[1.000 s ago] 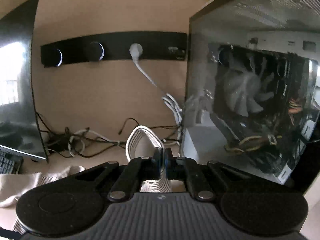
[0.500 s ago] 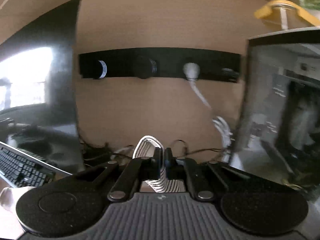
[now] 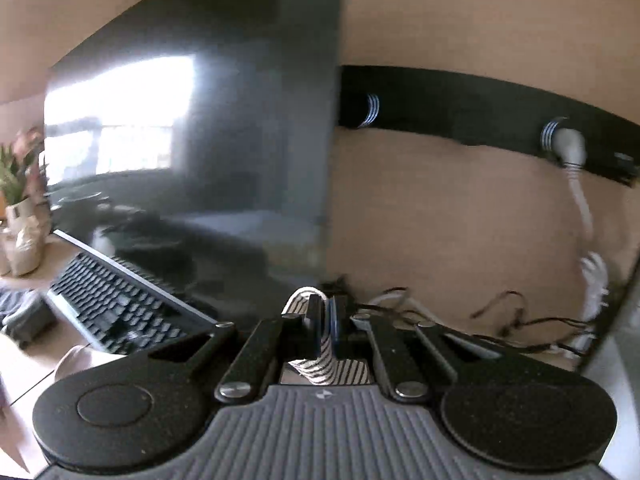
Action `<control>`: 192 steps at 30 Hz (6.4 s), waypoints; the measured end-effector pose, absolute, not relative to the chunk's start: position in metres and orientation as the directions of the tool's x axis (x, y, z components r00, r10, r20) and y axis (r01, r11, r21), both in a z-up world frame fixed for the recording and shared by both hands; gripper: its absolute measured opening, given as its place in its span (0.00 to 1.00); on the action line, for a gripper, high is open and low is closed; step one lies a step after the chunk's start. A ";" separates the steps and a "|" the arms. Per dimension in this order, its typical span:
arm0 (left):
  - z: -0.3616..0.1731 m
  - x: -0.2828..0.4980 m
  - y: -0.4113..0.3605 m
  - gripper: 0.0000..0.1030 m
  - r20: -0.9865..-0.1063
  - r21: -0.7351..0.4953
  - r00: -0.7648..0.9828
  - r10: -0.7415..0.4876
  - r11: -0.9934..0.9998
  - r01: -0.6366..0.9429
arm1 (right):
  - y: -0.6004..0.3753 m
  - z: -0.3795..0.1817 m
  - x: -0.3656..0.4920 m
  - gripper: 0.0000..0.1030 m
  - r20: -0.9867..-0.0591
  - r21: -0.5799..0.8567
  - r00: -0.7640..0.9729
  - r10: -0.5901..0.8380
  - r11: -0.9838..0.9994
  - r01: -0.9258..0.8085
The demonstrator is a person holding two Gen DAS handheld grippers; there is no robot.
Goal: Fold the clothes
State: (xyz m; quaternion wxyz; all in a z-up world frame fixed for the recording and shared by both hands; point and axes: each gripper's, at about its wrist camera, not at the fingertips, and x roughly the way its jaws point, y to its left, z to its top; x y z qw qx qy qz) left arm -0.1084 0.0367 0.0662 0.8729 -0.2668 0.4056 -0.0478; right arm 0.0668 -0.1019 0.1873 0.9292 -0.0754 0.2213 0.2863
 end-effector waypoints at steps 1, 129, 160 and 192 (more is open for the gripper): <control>0.066 -0.110 0.038 1.00 -0.684 -0.505 0.667 -0.295 0.852 -0.141 | -0.095 0.186 0.068 0.04 -0.460 -0.013 0.730 0.505 0.818 -0.575; 0.042 -0.094 0.149 0.68 -0.697 -0.098 0.648 0.307 0.855 -0.510 | -0.239 0.025 -0.055 1.00 -0.687 0.212 0.620 0.379 0.921 -0.327; 0.075 -0.102 0.169 0.11 -0.583 0.040 0.700 0.413 0.875 -0.483 | -0.238 0.114 -0.109 1.00 -0.500 0.609 0.594 0.630 0.744 -0.276; 0.213 -0.029 -0.072 0.05 -0.384 0.239 0.875 0.295 0.947 -0.214 | -0.358 0.068 -0.109 1.00 -0.485 0.715 0.532 0.694 0.665 -0.215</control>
